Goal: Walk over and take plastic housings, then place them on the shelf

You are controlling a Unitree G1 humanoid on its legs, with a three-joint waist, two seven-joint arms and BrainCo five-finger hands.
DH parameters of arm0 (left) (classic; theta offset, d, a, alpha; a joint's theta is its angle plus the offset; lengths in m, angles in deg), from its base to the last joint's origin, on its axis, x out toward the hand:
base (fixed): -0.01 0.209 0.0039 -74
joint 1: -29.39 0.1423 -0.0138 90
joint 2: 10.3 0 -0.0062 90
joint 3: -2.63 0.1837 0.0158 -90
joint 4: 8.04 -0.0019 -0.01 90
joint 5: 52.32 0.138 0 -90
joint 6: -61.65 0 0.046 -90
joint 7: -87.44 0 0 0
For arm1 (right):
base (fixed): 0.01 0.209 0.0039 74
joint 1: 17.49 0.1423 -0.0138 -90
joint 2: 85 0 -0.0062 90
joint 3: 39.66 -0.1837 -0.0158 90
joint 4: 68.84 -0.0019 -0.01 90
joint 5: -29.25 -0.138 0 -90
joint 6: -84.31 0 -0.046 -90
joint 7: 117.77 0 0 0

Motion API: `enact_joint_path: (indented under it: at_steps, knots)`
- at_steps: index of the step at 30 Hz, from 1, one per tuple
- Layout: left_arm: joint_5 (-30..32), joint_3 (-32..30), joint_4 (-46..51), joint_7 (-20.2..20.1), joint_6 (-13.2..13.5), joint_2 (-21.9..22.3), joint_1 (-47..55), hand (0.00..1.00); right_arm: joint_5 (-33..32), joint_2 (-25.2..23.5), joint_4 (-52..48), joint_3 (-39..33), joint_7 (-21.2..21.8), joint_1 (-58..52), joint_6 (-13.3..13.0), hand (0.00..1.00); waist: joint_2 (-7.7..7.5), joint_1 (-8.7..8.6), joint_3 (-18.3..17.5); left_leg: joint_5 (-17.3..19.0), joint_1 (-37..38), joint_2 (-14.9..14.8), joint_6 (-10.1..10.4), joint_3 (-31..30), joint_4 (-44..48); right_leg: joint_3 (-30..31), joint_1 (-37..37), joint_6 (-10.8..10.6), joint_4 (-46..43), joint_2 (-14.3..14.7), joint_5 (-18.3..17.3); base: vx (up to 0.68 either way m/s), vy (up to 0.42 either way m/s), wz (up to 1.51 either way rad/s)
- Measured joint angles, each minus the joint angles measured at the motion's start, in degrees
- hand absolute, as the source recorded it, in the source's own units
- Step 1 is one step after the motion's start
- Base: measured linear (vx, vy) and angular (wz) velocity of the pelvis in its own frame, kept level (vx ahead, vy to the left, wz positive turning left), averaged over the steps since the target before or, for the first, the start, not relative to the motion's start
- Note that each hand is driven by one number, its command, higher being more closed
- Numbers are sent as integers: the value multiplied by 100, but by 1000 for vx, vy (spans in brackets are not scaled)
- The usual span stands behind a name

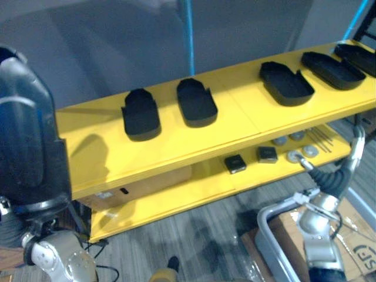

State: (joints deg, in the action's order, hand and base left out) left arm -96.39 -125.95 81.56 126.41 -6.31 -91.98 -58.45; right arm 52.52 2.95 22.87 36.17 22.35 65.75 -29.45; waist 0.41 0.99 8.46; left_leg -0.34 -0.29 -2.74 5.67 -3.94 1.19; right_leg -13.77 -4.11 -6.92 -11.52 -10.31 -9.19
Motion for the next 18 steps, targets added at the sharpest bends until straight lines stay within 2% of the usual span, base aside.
enact_joint_path:
  at_steps: [3,4,6,10,13,16,18]
  knots:
    - [-68,-345,-804,272,-166,-607,-252,100,0,-60,280,-12,1,-259,-2,0,-106,-143,-69,3,90,40,-51,171,-118,26,8,-3,-35,-73,-25,-9,28,-20]
    - [-77,-413,-918,292,-208,-701,-312,100,4,-60,351,-4,0,-299,-2,0,-106,-172,-69,30,98,38,-95,232,-147,27,11,-3,-43,-87,-26,-29,39,-9]
    - [-404,-423,-1485,291,-460,-1211,-615,100,7,-39,708,2,-25,-447,-3,0,-116,-221,-89,9,123,-50,-144,806,-182,45,54,-65,-122,-160,-90,-14,17,-1]
    - [-1022,-308,-2368,252,-848,-1968,-1109,100,4,-2,1460,96,-24,-437,0,0,-57,-205,-121,-135,108,15,-97,942,-342,150,280,-74,-254,-215,-130,24,16,-7]
    - [-1440,-128,-2803,225,-1004,-2291,-1437,100,-2,-1,1760,103,-22,-443,58,0,-68,-203,-116,-158,100,26,-88,947,-358,155,323,-74,-253,-224,-130,63,10,3]
    - [-1773,9,-3065,189,-1125,-2367,-1640,100,-5,1,2138,250,-21,-476,250,0,-99,-202,-110,-157,83,9,-86,966,-353,168,344,-71,-251,-208,-129,41,0,0]
    - [-2084,168,-3180,190,-1340,-2384,-1747,100,-4,-7,2370,348,-20,-509,366,0,-108,-190,-91,-156,12,-9,-84,976,-332,191,410,-65,-248,-181,-125,9,-4,-2]
